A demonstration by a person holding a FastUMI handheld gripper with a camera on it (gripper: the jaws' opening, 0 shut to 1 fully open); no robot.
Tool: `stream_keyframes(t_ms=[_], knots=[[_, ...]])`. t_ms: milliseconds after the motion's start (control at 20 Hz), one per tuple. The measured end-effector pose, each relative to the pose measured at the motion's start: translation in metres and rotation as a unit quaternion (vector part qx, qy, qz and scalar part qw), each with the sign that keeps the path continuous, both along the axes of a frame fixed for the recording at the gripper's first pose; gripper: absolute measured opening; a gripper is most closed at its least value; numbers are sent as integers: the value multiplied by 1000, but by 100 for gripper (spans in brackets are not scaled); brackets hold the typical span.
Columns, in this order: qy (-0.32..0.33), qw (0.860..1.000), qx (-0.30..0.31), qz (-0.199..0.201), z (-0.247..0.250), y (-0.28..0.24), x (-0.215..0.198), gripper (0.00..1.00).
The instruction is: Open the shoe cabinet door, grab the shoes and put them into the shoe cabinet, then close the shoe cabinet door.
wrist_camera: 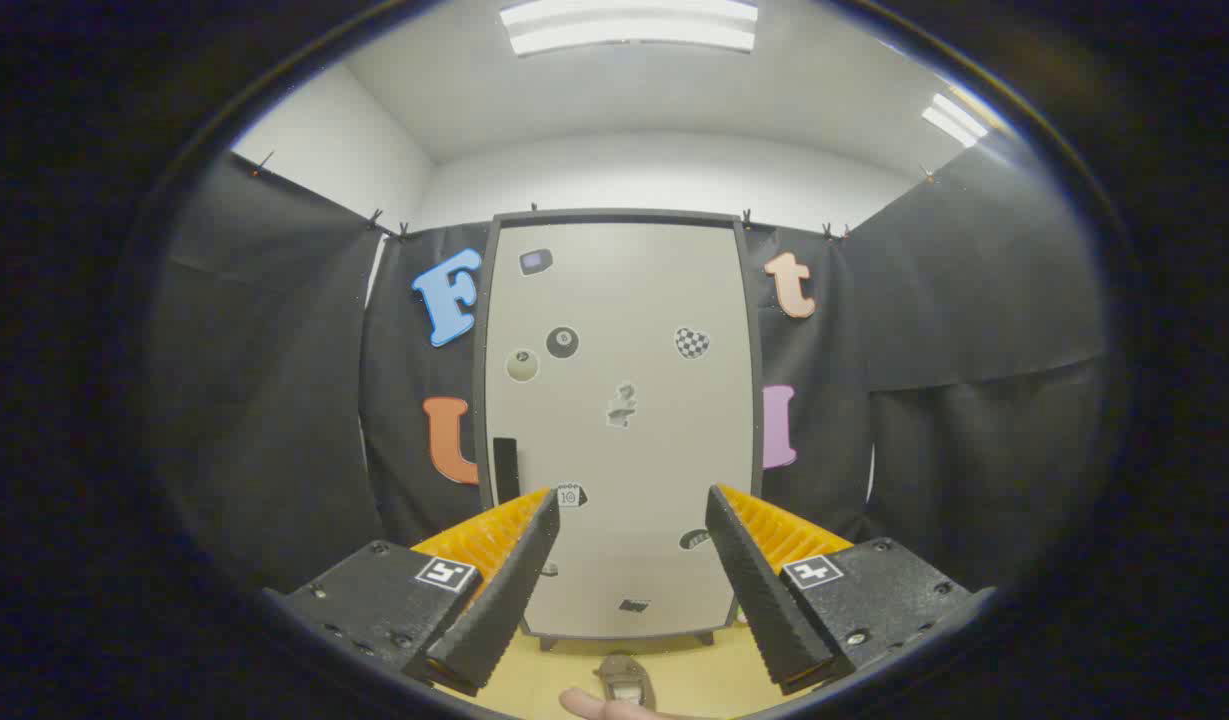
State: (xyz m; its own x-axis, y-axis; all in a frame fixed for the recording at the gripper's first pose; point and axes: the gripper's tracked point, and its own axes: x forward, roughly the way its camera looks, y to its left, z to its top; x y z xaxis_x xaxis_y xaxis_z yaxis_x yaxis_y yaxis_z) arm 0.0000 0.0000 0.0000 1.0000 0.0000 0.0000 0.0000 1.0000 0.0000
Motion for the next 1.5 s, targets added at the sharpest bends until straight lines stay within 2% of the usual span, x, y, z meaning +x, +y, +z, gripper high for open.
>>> stream_keyframes(t_ms=[900, 1100, 1500], knots=[[-34, 999, -19, -4, 15, -4, -8, 96], [-20, 1000, -14, -2, 7, 8, 12, 96], [34, 998, 6, 43, -20, 65, 84, 97]])
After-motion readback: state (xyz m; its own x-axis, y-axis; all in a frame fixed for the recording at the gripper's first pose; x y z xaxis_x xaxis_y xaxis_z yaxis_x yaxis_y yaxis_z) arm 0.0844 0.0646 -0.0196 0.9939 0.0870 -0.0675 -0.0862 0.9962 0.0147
